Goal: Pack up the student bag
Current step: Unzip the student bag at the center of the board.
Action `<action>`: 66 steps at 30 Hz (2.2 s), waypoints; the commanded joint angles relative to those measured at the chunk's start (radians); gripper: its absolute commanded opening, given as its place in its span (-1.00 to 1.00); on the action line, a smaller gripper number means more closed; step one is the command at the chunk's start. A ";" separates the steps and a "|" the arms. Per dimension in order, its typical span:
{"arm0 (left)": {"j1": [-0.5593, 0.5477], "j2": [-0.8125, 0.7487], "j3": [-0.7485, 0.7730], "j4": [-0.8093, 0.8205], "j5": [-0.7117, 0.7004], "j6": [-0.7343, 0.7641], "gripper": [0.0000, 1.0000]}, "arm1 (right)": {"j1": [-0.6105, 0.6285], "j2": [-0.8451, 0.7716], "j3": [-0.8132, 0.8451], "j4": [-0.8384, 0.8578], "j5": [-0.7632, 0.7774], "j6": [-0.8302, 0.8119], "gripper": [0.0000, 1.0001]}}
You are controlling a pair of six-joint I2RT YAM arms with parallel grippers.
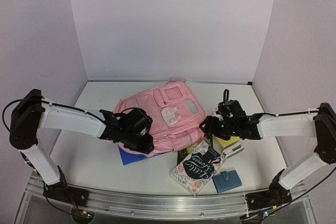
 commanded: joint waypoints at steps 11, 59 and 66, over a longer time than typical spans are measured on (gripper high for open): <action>-0.003 0.068 0.055 0.059 0.018 -0.030 -0.49 | -0.001 0.011 0.000 0.044 0.011 0.015 0.50; 0.154 -0.261 -0.048 -0.254 -0.143 -0.113 -1.00 | -0.120 0.107 0.130 0.037 0.168 0.047 -1.00; 0.208 -0.363 -0.089 -0.244 -0.155 -0.071 -1.00 | -0.124 0.097 0.150 0.037 0.125 -0.047 -1.00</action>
